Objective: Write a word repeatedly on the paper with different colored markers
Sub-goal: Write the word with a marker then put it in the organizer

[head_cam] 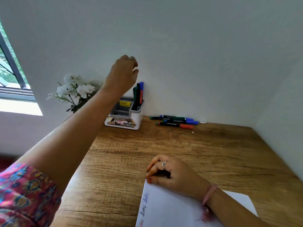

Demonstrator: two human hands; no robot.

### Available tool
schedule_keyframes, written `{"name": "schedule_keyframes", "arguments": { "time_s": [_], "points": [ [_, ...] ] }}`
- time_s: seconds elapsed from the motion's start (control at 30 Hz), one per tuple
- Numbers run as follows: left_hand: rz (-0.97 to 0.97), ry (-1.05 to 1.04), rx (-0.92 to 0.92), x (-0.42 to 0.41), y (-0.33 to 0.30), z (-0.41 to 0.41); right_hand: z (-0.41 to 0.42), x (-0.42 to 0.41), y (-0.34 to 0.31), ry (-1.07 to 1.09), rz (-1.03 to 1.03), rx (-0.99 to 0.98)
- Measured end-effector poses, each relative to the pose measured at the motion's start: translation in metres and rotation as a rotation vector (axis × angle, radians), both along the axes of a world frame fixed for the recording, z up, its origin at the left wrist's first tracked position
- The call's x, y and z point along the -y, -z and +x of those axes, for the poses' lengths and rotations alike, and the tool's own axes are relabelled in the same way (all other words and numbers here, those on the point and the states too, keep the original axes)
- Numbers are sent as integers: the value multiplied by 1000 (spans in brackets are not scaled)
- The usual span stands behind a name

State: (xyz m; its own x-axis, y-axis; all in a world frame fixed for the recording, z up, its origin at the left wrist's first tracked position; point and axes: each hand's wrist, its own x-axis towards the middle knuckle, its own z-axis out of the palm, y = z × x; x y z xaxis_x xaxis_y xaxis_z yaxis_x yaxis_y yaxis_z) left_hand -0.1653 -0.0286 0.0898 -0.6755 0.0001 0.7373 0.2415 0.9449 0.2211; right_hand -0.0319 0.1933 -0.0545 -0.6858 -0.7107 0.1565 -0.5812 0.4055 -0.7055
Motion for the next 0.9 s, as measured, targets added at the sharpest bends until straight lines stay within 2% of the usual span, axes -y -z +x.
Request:
{"name": "schedule_keyframes", "arguments": {
  "time_s": [0.07,0.2,0.27,0.33,0.43,0.57,0.7,0.83,0.9],
  "points": [
    [-46,161,27,-35,16,9,0,-1,0,4,11,-10],
    [-185,320,349,-87,68,11,0,-2,1,8,14,-18],
    [-257,289,498,-99,91,5,-1,-3,2,1,6,-27],
    [-376,215,571,-101,108,-2,-1,-3,3,-13,0,-43],
    [-513,139,615,-98,119,-5,-2,-3,3,-22,-1,-74],
    [-535,143,623,-92,117,3,-4,-3,5,-27,-17,-69],
    [-359,196,672,-85,119,30,-3,-4,5,-24,-27,-43],
    [51,243,543,-63,119,67,0,-6,3,-1,-118,13],
    [291,261,461,-50,111,92,2,-7,3,19,-192,114]
  ]
}}
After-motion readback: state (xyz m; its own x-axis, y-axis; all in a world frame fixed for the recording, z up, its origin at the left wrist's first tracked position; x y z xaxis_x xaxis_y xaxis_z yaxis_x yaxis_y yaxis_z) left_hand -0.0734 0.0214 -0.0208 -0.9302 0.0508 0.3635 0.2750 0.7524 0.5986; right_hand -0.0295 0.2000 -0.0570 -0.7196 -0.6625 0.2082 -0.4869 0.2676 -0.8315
